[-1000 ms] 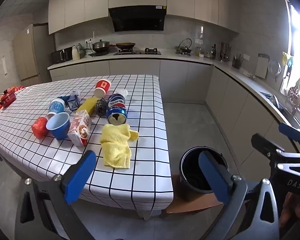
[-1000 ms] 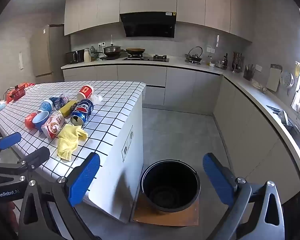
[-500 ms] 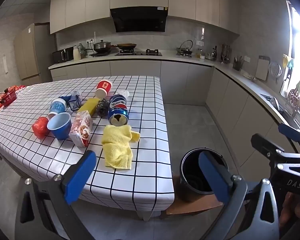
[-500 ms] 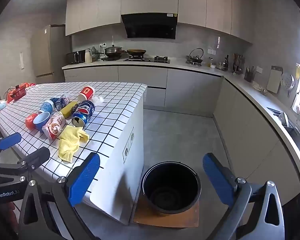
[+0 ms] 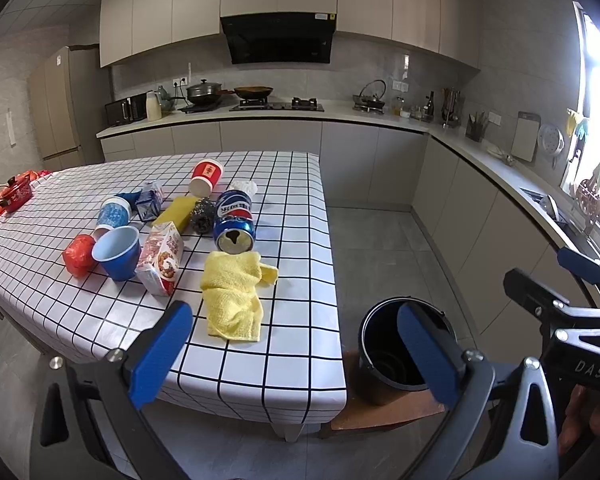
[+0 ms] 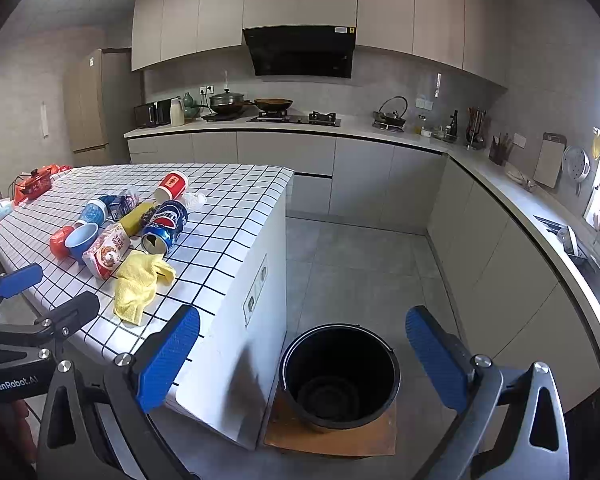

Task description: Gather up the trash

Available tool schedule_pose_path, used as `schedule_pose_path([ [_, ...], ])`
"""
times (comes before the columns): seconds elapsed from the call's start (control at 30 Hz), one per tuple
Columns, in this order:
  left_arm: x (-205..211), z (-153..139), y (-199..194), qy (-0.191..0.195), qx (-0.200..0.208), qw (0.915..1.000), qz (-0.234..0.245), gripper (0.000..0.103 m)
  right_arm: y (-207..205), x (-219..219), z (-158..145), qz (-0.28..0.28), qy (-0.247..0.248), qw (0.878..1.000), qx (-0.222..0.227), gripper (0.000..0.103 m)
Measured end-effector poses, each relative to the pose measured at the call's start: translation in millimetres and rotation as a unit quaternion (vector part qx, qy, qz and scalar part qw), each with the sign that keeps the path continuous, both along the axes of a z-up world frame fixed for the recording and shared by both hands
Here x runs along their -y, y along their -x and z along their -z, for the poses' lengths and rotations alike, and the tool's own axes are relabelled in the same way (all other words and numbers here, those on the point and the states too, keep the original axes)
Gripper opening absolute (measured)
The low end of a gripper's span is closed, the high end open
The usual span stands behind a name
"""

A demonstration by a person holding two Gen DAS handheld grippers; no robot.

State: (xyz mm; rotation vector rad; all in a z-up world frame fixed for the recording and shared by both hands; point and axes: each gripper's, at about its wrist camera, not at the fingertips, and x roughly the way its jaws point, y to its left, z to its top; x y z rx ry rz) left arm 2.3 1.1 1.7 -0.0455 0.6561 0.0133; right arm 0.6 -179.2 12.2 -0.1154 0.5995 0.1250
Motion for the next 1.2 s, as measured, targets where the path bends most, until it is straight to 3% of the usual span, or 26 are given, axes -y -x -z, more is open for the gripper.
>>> schedule_pose_path([
  [1.2, -0.8, 1.6, -6.6, 0.006, -0.001, 1.0, 0.0, 0.103, -4.7, 3.9, -1.9, 0.002, -0.001, 1.0, 0.003, 0.103],
])
